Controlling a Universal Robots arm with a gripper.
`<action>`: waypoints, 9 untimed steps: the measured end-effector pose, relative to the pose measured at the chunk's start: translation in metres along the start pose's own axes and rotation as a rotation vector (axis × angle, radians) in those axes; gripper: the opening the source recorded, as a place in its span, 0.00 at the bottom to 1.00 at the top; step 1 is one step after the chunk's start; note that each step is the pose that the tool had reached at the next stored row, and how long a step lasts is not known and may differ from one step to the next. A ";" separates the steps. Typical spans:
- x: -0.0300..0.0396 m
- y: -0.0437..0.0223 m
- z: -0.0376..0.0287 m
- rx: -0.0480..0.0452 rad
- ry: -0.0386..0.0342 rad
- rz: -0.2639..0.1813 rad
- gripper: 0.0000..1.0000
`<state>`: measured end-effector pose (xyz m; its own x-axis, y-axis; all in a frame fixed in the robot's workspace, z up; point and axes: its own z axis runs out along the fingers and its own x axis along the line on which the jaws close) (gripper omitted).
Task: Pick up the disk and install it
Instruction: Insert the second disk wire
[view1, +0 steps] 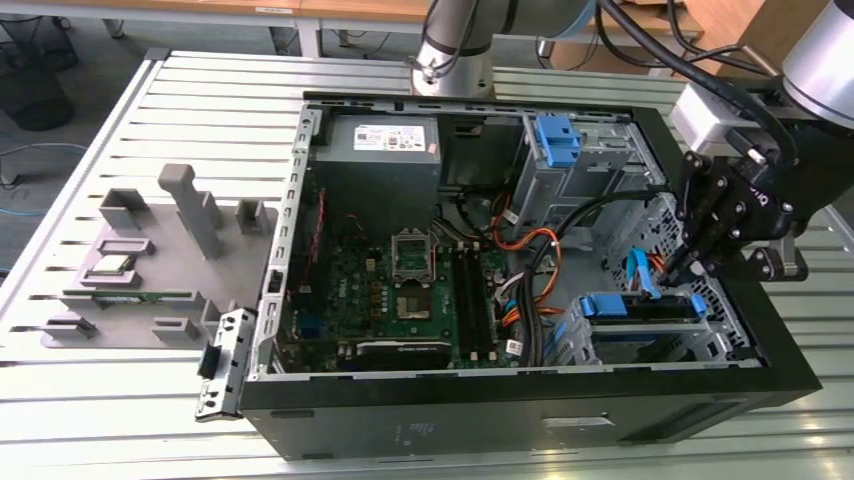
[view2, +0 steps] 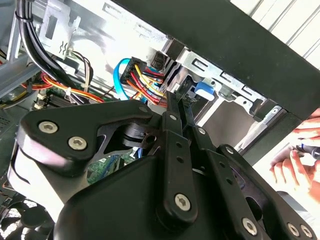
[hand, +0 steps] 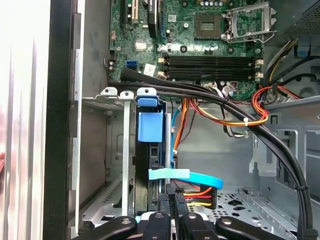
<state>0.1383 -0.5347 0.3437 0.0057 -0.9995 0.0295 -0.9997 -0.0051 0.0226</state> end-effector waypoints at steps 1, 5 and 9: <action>0.0004 0.0006 0.0002 0.0007 0.0001 -0.001 0.16; 0.0009 0.0012 0.0004 0.0027 0.0027 -0.009 0.16; 0.0020 0.0013 0.0008 0.0065 0.0032 -0.018 0.16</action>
<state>0.1370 -0.5367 0.3430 0.0240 -0.9992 0.0324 -0.9996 -0.0235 0.0167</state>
